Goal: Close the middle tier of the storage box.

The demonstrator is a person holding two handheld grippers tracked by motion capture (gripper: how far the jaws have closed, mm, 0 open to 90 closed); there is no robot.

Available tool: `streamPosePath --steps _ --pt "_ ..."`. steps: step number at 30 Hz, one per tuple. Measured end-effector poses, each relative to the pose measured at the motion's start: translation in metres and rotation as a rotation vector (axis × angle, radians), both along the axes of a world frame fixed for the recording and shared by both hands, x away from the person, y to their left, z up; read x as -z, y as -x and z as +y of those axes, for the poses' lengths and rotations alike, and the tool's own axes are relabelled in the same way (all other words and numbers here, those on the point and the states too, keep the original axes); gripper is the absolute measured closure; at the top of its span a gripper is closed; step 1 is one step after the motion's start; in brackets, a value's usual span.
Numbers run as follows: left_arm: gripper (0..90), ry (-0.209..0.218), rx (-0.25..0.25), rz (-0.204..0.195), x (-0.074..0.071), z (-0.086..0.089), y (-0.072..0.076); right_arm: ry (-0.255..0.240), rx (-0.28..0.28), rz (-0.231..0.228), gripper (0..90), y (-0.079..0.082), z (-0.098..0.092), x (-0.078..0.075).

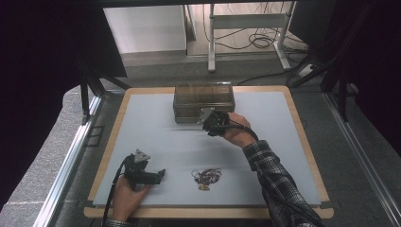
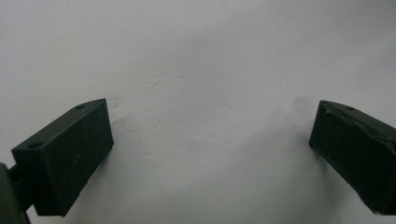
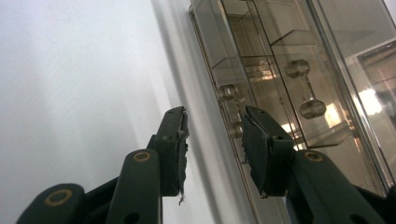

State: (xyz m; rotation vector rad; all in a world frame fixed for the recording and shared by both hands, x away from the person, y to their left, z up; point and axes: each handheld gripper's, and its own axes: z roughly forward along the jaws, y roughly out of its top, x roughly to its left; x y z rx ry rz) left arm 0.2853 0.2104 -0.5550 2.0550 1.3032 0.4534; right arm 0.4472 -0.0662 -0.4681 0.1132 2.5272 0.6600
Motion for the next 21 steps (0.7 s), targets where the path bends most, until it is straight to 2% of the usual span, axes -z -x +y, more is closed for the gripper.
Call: streamPosePath --steps 2,4,7,13,21 --pt "0.0 -0.002 0.001 0.001 0.000 0.000 0.000 -0.001 0.007 0.000 58.8 -0.002 -0.002 -0.002" --pt "0.0 0.000 0.000 0.000 0.000 0.000 0.000 -0.012 0.000 0.033 58.6 -0.004 -0.004 -0.003" --pt "0.0 0.000 0.000 0.000 0.000 0.000 0.000 -0.029 0.007 0.050 58.6 -0.009 -0.008 -0.004" --pt "0.0 -0.004 0.003 0.002 0.000 0.000 0.000 -0.047 0.031 0.053 57.6 -0.012 -0.012 -0.009" --pt "0.0 -0.003 0.002 0.001 0.000 0.000 0.000 -0.067 0.052 0.087 57.7 -0.020 -0.020 -0.014"
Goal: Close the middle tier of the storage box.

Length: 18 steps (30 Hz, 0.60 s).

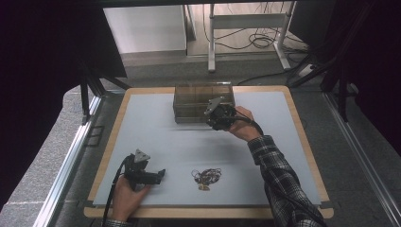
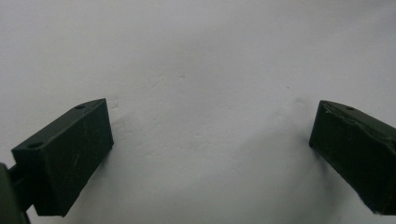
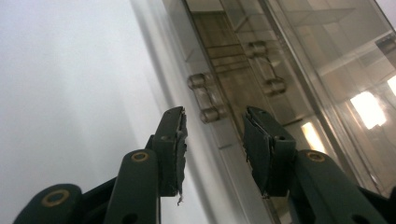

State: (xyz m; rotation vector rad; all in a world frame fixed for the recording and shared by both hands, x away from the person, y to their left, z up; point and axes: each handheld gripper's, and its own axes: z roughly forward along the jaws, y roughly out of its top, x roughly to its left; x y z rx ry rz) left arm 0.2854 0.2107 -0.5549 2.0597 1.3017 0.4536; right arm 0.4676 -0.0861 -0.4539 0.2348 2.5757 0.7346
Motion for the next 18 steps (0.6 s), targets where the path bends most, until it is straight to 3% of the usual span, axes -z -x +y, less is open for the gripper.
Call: streamPosePath --steps 10,18 --pt "0.0 0.003 -0.003 -0.001 0.000 0.000 0.000 0.002 -0.011 0.049 60.7 -0.015 -0.010 -0.001" --pt "0.0 0.000 -0.002 -0.001 0.000 0.000 0.000 0.033 -0.056 0.079 62.3 -0.027 -0.017 0.002"
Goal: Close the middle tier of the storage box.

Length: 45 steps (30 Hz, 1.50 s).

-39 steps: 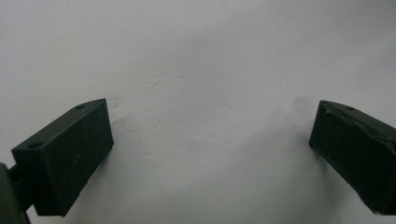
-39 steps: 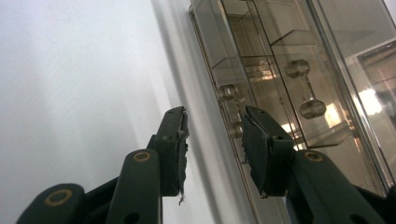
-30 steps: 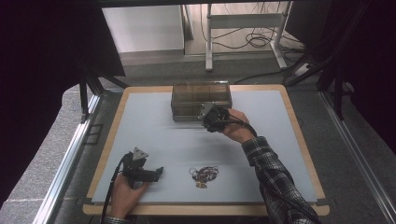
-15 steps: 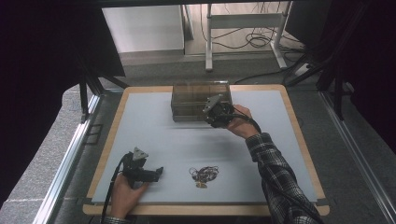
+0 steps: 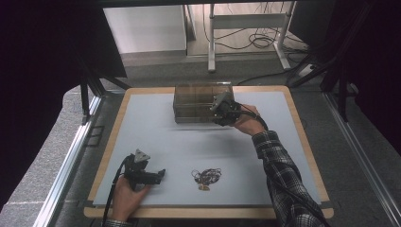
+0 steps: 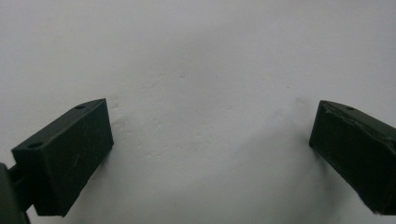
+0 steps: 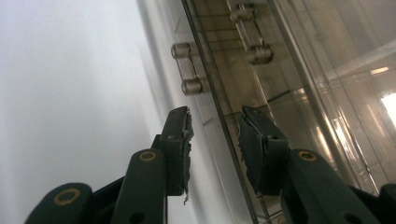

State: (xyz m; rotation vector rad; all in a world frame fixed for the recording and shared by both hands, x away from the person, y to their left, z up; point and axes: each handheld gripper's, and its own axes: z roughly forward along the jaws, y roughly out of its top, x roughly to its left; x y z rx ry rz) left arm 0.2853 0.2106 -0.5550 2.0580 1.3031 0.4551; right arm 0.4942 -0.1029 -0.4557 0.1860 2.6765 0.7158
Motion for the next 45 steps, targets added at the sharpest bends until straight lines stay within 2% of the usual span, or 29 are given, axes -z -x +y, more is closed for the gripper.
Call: streamPosePath --steps 6,15,25,30,32,39,45 --pt "0.0 0.003 -0.001 -0.001 0.000 0.000 0.000 0.029 -0.023 0.018 63.9 -0.008 -0.004 0.005" --pt "0.0 -0.002 0.002 0.001 0.000 0.000 0.000 0.033 -0.030 0.043 68.9 -0.016 -0.009 0.013" --pt "0.0 -0.003 0.003 0.002 0.000 0.000 0.000 0.033 -0.066 0.071 75.0 -0.025 -0.015 0.018" --pt "0.0 -0.002 0.002 0.002 0.000 0.000 0.000 0.044 -0.088 0.077 76.3 -0.026 -0.015 0.016" --pt "0.0 0.002 -0.001 0.000 0.000 0.000 0.000 0.057 -0.119 0.067 78.4 -0.026 -0.014 0.015" --pt "0.0 0.000 0.000 0.001 0.000 0.000 0.000 0.080 -0.163 0.083 81.1 -0.025 -0.014 0.014" --pt "0.0 0.002 -0.002 -0.001 0.000 0.000 0.000 0.096 -0.177 0.092 82.2 -0.022 -0.014 0.012"
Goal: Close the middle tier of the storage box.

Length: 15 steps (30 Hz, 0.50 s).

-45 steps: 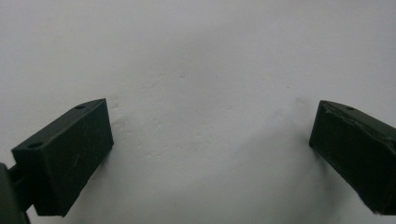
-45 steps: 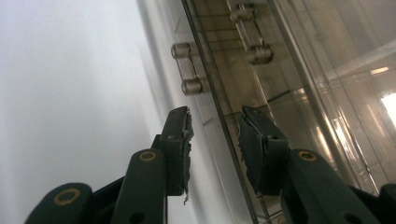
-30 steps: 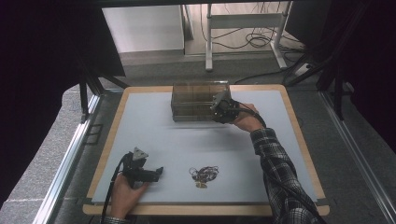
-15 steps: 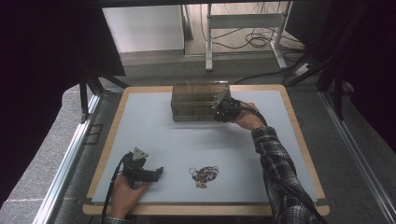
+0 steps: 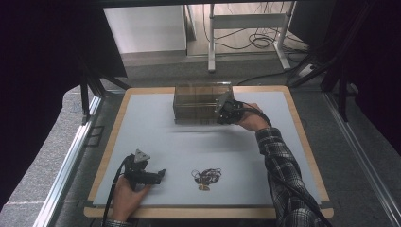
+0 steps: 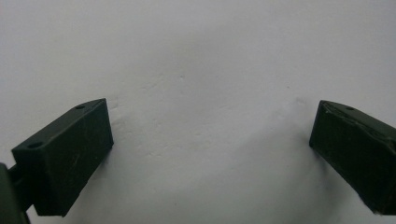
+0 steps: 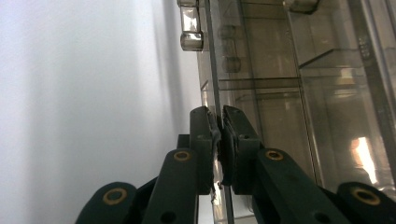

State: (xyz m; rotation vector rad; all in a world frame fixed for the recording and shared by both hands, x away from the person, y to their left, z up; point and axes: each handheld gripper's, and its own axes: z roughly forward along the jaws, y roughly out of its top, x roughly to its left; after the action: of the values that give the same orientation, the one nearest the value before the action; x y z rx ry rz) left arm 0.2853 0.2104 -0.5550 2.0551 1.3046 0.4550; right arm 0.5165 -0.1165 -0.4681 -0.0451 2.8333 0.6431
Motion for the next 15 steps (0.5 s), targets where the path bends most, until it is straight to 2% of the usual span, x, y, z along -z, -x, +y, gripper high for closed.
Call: streamPosePath --steps 15 --pt "0.0 -0.002 0.003 0.001 -0.0002 0.0003 0.0000 0.010 -0.034 0.006 83.1 0.0077 -0.0022 -0.0016"
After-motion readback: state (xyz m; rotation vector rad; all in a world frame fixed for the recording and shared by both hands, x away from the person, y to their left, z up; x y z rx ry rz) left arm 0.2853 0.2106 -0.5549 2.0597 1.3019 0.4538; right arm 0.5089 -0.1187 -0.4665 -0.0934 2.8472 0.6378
